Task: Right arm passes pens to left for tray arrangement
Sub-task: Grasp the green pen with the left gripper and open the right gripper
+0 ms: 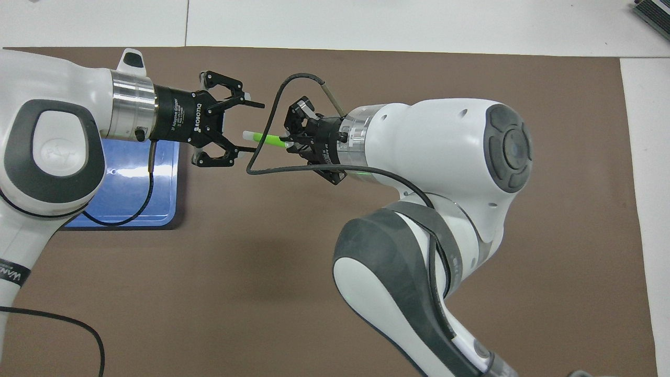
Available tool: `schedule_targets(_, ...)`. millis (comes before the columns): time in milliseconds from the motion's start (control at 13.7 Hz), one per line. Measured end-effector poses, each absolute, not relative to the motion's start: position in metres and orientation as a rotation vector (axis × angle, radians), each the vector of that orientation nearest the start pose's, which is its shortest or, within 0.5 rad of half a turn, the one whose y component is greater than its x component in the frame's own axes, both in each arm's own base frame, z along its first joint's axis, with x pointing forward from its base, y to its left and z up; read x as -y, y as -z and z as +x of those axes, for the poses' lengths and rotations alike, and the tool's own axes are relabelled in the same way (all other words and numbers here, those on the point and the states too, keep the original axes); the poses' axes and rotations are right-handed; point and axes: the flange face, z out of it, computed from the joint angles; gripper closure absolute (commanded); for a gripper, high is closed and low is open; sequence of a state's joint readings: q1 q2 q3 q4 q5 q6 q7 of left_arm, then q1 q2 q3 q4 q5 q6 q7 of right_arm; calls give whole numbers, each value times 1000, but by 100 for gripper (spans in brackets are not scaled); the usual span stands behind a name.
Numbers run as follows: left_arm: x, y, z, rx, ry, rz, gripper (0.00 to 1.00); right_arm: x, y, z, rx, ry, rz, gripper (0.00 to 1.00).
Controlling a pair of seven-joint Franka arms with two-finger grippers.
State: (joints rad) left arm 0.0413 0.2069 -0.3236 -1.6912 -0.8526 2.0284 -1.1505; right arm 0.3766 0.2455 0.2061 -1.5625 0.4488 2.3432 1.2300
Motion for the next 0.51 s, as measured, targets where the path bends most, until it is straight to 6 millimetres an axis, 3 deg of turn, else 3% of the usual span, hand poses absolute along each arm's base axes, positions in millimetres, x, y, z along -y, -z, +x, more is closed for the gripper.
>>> schedule_targets(146, 204, -511, 607, -1359, 583, 1927, 38, -366, -568, 572, -1062, -29, -2209, 100)
schedule_targets(510, 202, -511, 604, -1365, 584, 1929, 43, -366, -568, 572, -1062, -28, -2208, 100)
